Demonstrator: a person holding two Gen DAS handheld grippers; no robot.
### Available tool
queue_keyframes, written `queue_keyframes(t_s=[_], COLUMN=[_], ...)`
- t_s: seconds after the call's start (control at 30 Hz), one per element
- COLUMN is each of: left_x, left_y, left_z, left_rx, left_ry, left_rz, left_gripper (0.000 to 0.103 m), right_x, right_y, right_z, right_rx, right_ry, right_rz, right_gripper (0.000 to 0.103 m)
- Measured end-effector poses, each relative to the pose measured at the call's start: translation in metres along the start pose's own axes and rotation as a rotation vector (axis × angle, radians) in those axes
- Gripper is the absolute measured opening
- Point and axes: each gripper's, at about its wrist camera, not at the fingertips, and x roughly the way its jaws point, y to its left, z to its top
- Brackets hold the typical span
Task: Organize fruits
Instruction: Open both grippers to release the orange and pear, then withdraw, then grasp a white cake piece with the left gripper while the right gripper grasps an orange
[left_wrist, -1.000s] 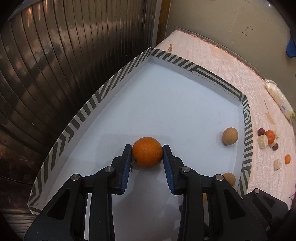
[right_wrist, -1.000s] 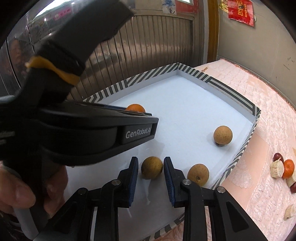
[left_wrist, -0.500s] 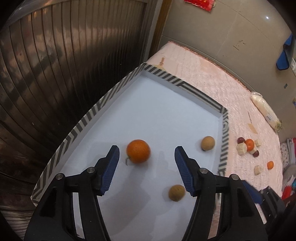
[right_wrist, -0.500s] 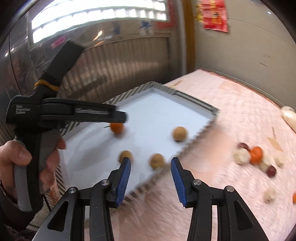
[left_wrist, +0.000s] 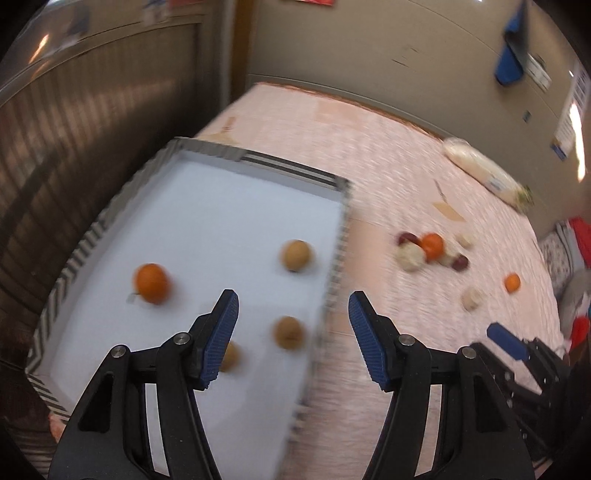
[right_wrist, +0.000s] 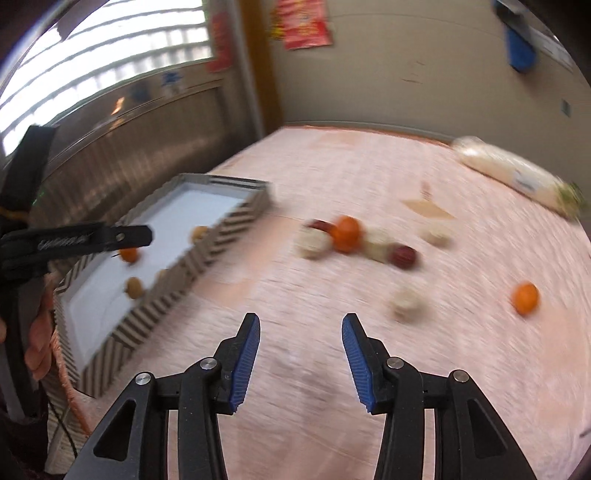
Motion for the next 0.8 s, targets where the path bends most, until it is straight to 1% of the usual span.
queue_keyframes(t_s=[0.17,0.27,0.4,0.5,0.6,0.67,0.8], left_x=[0.006,0.012,0.027,0.047,0.064,0.071,0.085], left_y=[-0.042,-0.072,-0.114,-0.144,-0.164,-0.173,-0.189], left_z=[-0.005,-0.006,-0.007,-0.009,-0.011,-0.012,-0.011], left_rx=[0.071,0.119,0.192,0.248,0.279,0.295,0.326], left_ry=[0.016,0.019,0.037,0.071,0.104,0.110,0.117], left_rz=[-0.030,-0.061,-0.091,-0.103,-0.092,-0.097,-0.081], left_gripper=[0.063,0.063,0.063,0.063,0.063,0.063,0.063], right_x=[-0.014,-0.020,-0.029,-0.037,-0.042,-0.043,-0.043], right_y=[-0.041,-0.060,-0.088,-0.110,-0.124,-0.132,-0.144], right_z=[-0.014,-0.021,-0.030,-0.034,-0.034,-0.033,-0.035], right_rx=[0.059,0.094,0.143,0.186,0.205,0.206,0.221], right_ry=[0.001,-0.002,-0.004,-0.011,-0.018,-0.018,-0.017], right_rz=[-0.057,-0.085,-0.122,-0.162,-0.182,-0.202,-0.199], right_gripper=[0.045,0.045,0.045,0.045,0.045,0.045,0.046])
